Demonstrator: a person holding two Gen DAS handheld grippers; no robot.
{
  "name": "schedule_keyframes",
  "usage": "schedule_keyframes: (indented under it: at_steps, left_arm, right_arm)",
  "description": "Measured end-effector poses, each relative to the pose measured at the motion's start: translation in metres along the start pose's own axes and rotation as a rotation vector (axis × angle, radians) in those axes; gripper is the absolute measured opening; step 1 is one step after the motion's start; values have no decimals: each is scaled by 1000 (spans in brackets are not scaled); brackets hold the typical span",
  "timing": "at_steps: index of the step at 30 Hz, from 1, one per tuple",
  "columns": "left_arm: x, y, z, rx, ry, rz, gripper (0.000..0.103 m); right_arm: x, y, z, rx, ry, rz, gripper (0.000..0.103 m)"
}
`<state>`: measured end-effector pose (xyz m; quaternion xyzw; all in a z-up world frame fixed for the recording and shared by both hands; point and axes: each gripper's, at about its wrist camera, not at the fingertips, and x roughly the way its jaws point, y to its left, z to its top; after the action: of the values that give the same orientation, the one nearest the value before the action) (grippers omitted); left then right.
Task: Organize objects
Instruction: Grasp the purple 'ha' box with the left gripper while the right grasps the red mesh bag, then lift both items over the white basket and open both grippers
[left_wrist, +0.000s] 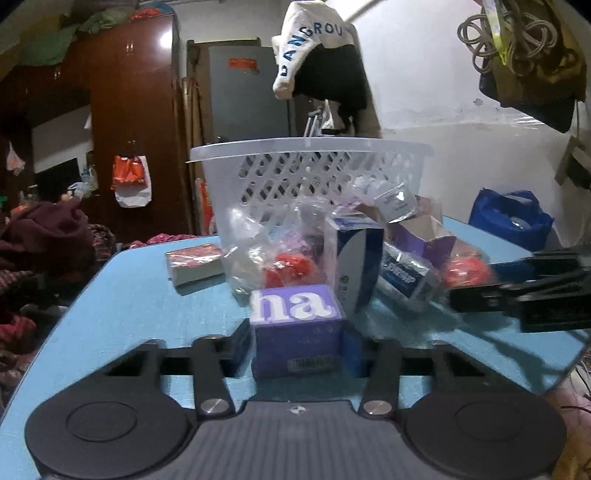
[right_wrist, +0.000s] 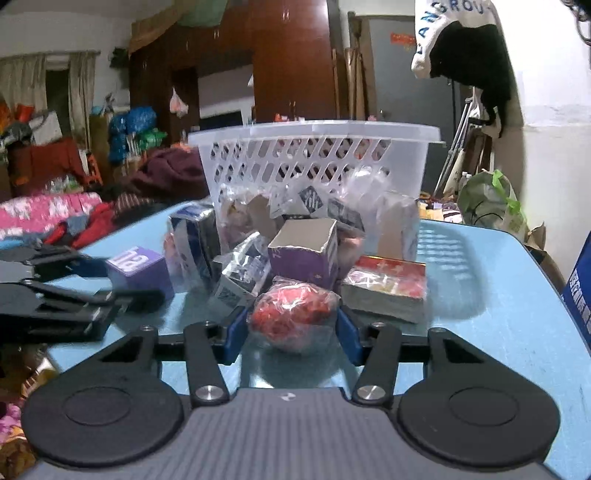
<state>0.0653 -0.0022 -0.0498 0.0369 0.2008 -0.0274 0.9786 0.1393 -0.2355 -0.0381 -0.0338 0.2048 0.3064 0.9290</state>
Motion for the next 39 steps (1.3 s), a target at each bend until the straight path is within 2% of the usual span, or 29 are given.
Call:
schedule_keyframes:
  at_steps: [4,9,12,14,16,19,21,23,25,26,27,28,30,31,33,35,37,39]
  left_arm:
    - [-10,7,-6,-23,-55,1,51]
    - [-16,17,-8,-55,-80,-18,51]
    - [-22,24,-3,-81,-120,-45,51]
    - [-21,30,17,-91,-131,-80,51]
    - [-13,36,57,-102,-153,-123,51]
    - [20,44,126,-123,-150,-120,51]
    - [48,49,162,-136,-110,-115,51]
    - [75,51,187,-147,-70,-97,51]
    - [98,54,195,-169,-26,-103,53]
    - [107,54,196,-165,-4,-110,69]
    - [115,53,195,-164,16,-104,80]
    - [119,54,194,-164,19,-88,93]
    - [109,55,187,-156,-19,-68,94]
    - [94,58,183,-158,-59,-72,94]
    - [59,66,170,-159,-130,-102,94]
    - [30,81,153,-163,-158,-88,94]
    - [21,93,131,-159,-118,-39,94]
    - [32,103,111,-157,-27,-2,94]
  right_arm:
    - [-22,-4,-6,19,-65,-1,55]
    - [-25,-8,-9,19,-94,-4,55]
    - [-29,-15,-4,62,-131,51,55]
    - [-36,-16,10,64,-171,60,55]
    - [-41,-16,41,43,-236,58,55]
    - [-28,-16,110,-15,-316,67,55]
    - [-2,-13,149,-73,-285,-4,55]
    - [30,-18,181,-70,-217,0,55]
    - [56,-20,193,-68,-152,-10,55]
    - [66,-19,195,-78,-130,-14,58]
    - [74,-18,195,-91,-111,-21,62]
    - [80,-16,194,-98,-101,-39,77]
    - [74,-14,189,-94,-119,-92,99]
    - [65,-14,184,-86,-146,-100,103]
    - [36,-17,169,-83,-192,-73,103]
    - [9,-26,148,-28,-208,-68,103]
    - [-7,-36,119,18,-181,-68,103]
    - [-3,-45,94,40,-83,-108,103]
